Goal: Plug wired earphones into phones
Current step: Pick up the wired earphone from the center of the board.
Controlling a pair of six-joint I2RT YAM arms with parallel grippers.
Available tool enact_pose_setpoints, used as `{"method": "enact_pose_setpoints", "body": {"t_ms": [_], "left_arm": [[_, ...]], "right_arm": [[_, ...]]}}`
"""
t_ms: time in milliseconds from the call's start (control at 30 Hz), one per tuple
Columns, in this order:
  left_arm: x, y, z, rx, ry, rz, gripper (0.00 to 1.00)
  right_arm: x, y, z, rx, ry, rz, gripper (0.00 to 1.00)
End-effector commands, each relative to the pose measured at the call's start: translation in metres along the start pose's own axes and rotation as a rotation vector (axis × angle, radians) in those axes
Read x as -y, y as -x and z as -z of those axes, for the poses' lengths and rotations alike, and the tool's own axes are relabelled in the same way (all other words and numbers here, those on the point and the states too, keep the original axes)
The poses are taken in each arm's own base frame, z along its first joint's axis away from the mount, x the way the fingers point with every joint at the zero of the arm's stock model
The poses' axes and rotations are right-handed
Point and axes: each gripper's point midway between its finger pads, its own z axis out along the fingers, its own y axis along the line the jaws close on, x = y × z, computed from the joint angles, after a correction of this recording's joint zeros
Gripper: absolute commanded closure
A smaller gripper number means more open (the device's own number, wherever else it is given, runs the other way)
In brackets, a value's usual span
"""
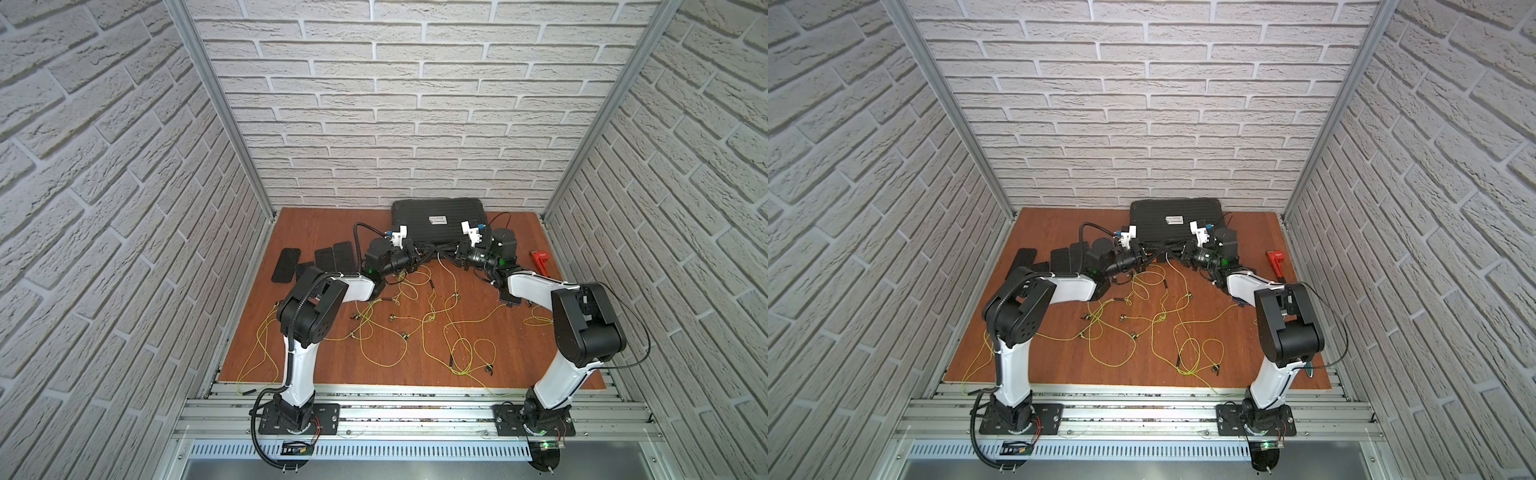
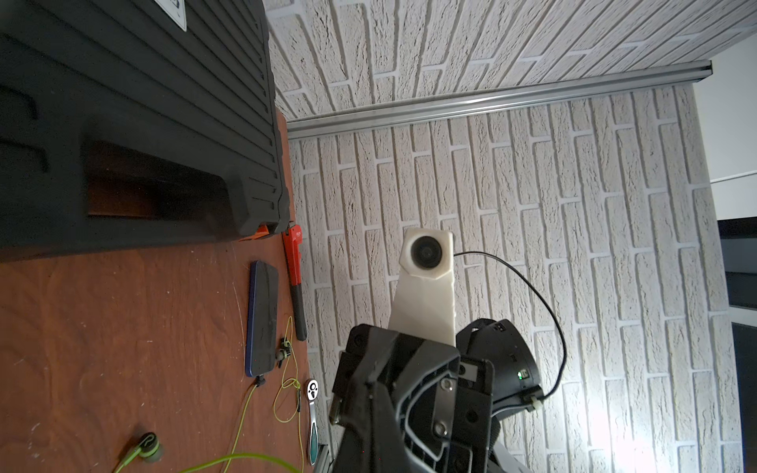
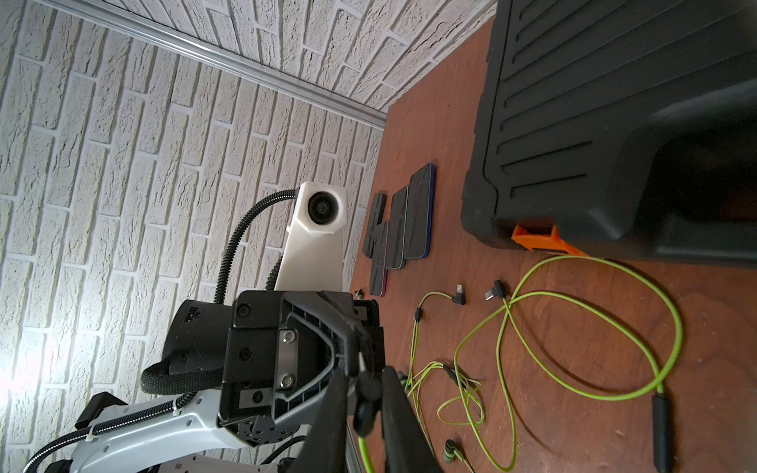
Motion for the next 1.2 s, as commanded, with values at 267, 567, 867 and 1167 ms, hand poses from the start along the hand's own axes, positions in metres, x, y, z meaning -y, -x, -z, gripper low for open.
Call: {"method": "enact_pose_setpoints", "body": {"t_ms": [267, 567, 867, 1167], "left_arm": [[0.014, 0.001, 0.004, 0.009, -0.051, -0.036, 1.0], [0.01, 0.028, 0.032, 0.086, 0.036, -0.07, 0.47], [-0.031, 0.085, 0.122, 0.215, 0.486, -0.082, 0.15], [-0.097, 0.127, 0.227, 0.18, 1.123, -0.183, 0.02]], "right_arm": [[-0.022, 0.009, -0.001, 0.024, 0.051, 0.077, 0.94], [-0.017, 0.003, 0.003, 0.001, -0.002, 0.128, 0.94], [-0.007, -0.011, 0.01, -0.033, -0.09, 0.178, 0.94], [0.015, -0.058, 0.019, -0.203, -0.414, 0.367, 0.94]]}}
